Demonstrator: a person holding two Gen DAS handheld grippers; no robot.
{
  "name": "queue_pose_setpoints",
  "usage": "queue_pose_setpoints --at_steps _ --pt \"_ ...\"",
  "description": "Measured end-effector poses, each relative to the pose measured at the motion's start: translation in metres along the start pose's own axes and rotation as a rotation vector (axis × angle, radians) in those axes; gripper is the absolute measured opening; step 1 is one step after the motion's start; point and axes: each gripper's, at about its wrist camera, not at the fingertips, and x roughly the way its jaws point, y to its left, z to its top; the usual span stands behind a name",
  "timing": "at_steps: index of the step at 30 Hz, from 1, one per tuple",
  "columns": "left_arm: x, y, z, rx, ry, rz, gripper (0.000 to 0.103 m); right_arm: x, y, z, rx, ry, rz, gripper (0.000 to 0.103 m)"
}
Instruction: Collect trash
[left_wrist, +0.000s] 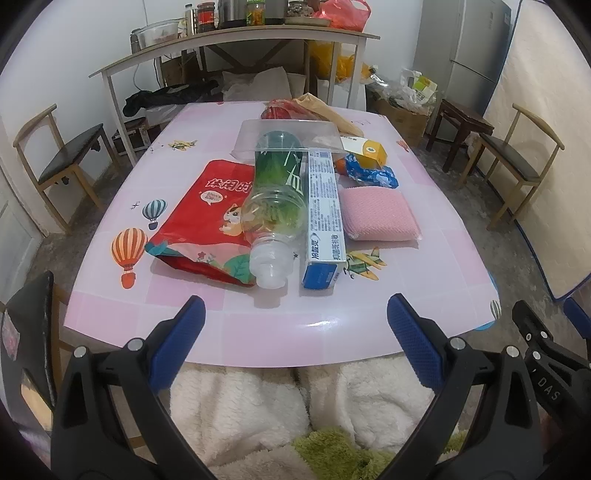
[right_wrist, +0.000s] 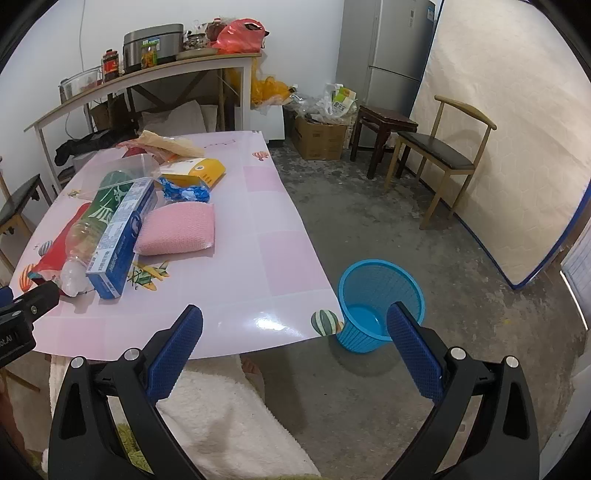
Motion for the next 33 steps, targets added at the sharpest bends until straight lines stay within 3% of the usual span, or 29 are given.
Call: queue_pose_setpoints --at_steps 33 --pt "-0.0009 0.0056 0.0039 -0.009 -0.007 0.017 0.095 0.0018 -0.0027 0.001 0.013 0.021 -0.004 0.097"
